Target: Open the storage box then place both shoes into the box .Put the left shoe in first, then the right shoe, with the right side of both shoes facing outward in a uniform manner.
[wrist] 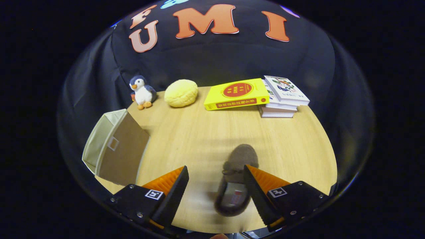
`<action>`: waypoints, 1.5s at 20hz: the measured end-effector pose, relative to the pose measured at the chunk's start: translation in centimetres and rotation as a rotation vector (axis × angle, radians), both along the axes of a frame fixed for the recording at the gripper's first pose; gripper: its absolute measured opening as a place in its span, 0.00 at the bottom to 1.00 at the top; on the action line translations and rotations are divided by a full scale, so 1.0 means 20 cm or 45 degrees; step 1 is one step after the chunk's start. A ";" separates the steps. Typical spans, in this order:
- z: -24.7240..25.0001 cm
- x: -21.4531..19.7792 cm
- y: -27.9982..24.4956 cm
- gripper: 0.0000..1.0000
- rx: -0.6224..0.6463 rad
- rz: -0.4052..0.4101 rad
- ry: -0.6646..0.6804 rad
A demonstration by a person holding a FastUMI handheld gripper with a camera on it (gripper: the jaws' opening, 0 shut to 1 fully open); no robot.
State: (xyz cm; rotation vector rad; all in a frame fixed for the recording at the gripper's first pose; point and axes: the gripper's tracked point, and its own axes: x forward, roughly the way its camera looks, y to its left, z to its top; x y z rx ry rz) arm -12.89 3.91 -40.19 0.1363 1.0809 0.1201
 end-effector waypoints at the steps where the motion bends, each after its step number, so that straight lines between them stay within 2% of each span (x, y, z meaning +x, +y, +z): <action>1: -0.05 -0.03 -0.05 0.99 -0.008 0.007 0.018; 7: -0.27 -0.16 -0.19 0.99 0.005 0.034 0.072; 11: -0.44 -0.14 -0.21 0.96 0.021 -0.016 0.096; 13: -0.49 -0.11 -0.24 0.83 -0.005 -0.038 0.095; 14: -0.51 -0.10 -0.25 0.69 -0.014 -0.045 0.104; 15: -0.53 -0.09 -0.24 0.62 -0.011 -0.054 0.104; 16: -0.53 -0.08 -0.24 0.48 -0.011 -0.067 0.103; 18: -0.54 -0.08 -0.26 0.28 -0.067 -0.100 0.098; 20: -0.55 -0.07 -0.26 0.15 -0.076 -0.143 0.112; 25: -0.45 -0.06 -0.22 0.06 0.019 -0.269 0.153; 30: -0.18 0.03 -0.08 0.05 0.046 -0.309 0.107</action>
